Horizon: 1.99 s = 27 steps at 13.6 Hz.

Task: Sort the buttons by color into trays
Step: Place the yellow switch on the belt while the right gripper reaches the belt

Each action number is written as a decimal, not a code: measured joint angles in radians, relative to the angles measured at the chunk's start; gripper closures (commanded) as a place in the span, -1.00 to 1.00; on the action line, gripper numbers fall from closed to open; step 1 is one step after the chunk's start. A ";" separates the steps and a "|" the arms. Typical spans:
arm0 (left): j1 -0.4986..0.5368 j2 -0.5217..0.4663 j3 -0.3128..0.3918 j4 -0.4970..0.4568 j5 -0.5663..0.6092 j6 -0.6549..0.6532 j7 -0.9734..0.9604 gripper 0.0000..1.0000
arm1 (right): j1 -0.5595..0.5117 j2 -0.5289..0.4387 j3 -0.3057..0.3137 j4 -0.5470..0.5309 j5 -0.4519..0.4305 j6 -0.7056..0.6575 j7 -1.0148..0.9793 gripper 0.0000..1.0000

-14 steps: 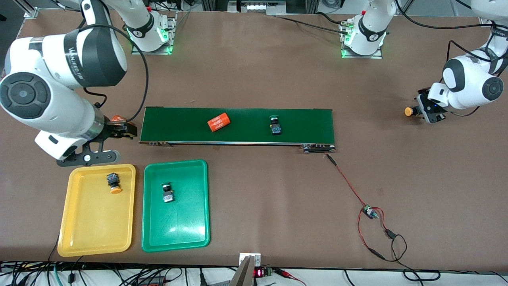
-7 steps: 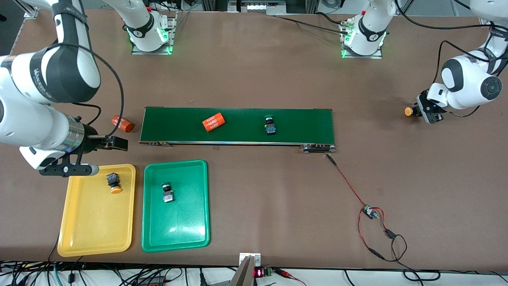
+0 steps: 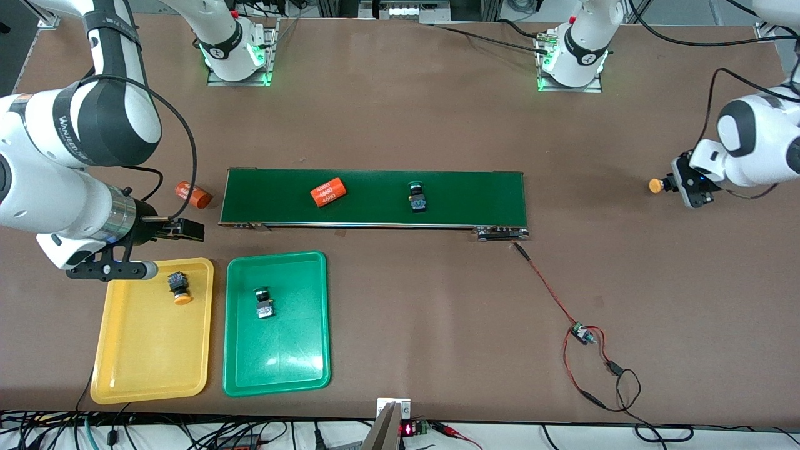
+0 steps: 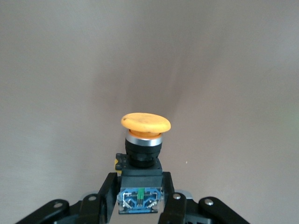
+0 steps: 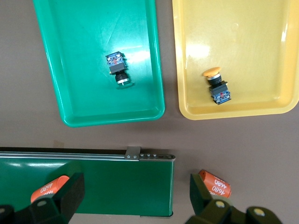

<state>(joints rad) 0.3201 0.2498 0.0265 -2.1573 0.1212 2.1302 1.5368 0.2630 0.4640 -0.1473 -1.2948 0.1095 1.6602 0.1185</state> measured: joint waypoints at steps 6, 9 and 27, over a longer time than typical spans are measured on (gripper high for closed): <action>-0.076 0.018 -0.196 0.167 -0.029 -0.122 -0.063 0.60 | 0.028 0.010 0.010 -0.006 0.007 0.013 0.001 -1.00; -0.111 0.047 -0.316 0.174 -0.039 -0.122 -0.233 0.60 | 0.076 0.037 0.012 -0.008 0.007 0.026 0.018 -1.00; -0.235 0.133 -0.560 0.256 -0.041 -0.126 -0.725 -1.00 | 0.452 0.193 0.021 -0.038 0.014 0.178 0.529 -1.00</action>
<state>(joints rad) 0.0848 0.3831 -0.5335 -1.9018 0.0798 2.0043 0.8122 0.7145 0.6570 -0.1267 -1.3328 0.1234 1.8384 0.6474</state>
